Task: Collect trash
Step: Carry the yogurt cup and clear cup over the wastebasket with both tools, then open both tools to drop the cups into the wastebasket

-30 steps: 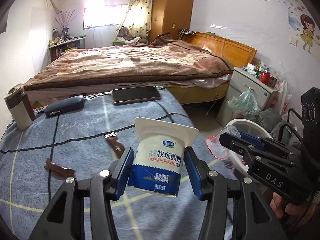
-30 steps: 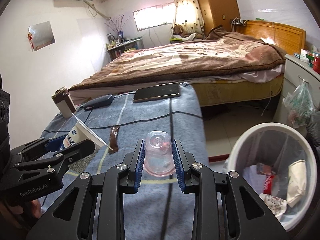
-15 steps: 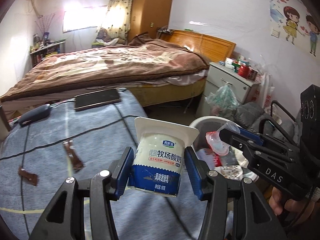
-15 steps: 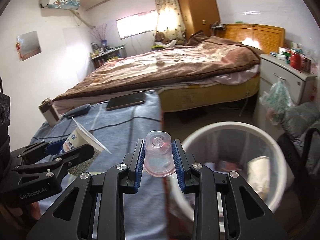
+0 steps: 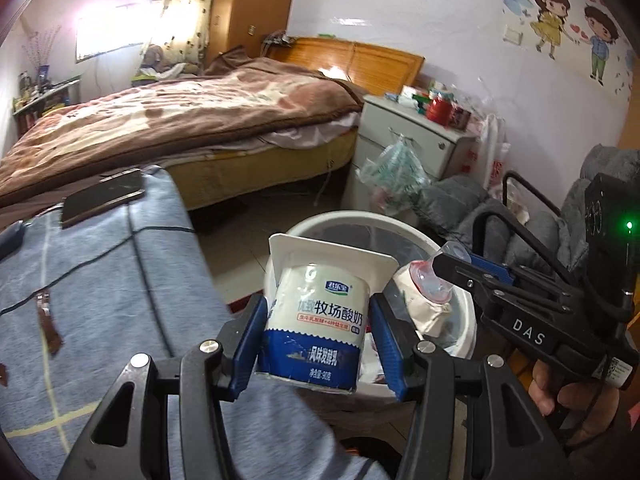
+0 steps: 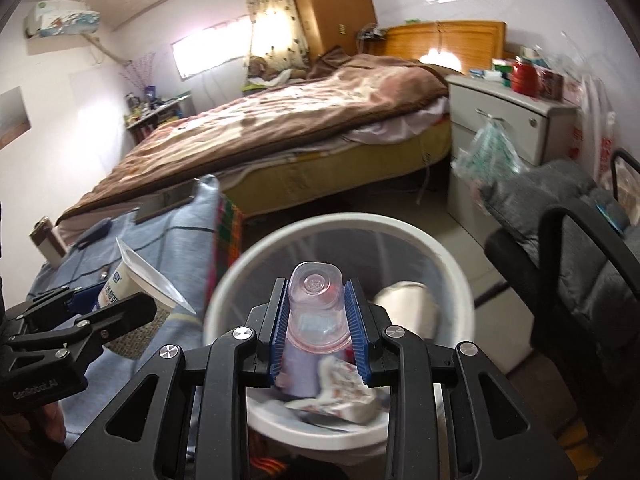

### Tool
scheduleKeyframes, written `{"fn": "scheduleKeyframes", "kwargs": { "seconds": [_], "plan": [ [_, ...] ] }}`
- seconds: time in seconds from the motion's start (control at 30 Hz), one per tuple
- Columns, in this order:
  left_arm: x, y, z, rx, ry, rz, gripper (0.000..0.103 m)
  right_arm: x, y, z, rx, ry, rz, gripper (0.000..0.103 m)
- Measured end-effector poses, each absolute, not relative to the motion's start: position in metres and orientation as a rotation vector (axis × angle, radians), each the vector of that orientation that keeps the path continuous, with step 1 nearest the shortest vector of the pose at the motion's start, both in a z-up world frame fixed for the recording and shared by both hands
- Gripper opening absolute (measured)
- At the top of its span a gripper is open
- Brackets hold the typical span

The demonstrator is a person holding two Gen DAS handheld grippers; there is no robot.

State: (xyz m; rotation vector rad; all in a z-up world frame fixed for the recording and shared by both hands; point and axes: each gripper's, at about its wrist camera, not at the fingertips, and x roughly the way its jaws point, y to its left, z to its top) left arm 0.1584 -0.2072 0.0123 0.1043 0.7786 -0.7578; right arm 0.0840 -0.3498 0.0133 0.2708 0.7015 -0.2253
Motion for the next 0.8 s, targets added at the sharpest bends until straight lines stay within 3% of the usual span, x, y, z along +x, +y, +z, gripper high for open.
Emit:
{"fn": "scheduleKeyframes", "kwargs": {
  "seconds": [0.53,0.67,0.8],
  "plan": [
    [0.152,-0.252,-0.003,0.143,0.809,-0.747,0.055,0.075,-0.382,-0.004,0.277,0.767,-0.252,0.031],
    [0.152,-0.250,-0.003,0.137,0.803,-0.731,0.062,0.075,-0.383,-0.006,0.264,0.778,-0.257,0.032],
    [0.153,-0.248,-0.001,0.133,0.805,-0.725,0.063,0.074,-0.384,-0.007,0.261,0.778,-0.270,0.042]
  ]
}}
